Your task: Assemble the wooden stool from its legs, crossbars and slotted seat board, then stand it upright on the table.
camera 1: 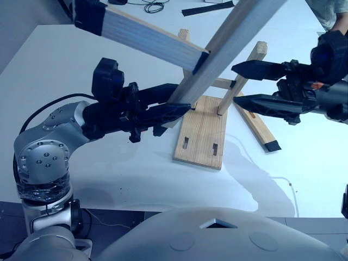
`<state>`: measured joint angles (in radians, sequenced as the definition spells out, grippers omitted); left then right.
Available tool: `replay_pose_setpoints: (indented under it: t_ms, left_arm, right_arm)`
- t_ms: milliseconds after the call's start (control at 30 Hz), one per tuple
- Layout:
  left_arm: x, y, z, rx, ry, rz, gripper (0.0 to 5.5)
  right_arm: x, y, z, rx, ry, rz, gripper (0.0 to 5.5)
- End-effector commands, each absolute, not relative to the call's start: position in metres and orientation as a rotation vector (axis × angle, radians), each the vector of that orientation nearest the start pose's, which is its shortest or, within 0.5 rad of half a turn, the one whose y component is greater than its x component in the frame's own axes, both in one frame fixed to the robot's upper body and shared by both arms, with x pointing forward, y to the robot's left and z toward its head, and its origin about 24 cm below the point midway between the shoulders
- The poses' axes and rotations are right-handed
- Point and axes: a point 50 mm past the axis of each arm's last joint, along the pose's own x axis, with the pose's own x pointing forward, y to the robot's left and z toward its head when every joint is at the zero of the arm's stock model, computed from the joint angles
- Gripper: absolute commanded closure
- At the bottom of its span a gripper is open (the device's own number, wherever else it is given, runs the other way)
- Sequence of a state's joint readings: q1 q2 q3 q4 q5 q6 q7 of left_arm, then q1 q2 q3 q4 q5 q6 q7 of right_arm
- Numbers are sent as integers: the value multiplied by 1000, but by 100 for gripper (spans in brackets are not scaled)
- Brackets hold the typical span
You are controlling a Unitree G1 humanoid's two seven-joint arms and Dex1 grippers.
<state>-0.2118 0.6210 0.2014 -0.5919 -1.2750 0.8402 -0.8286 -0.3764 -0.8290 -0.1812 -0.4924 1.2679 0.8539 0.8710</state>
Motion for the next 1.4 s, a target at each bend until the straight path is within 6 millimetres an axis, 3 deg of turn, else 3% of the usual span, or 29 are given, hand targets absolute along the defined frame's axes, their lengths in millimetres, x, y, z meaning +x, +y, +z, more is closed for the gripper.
replay_pose_setpoints:
  t_ms: [33, 333, 1133, 1400]
  left_arm:
    - [200, 144, 196, -244, 7, -1528, 348]
    - [205, 135, 177, -211, 38, -1549, 348]
    - [207, 129, 179, -152, 60, -1606, 348]
    - [205, 129, 177, -137, 78, -1620, 348]
  right_arm:
    - [221, -156, 236, 122, 48, 1505, 190]
    - [221, -153, 251, 182, 19, 1596, 190]
    - [221, -139, 231, 120, 123, 1629, 190]
    - [217, -138, 227, 119, 136, 1638, 309]
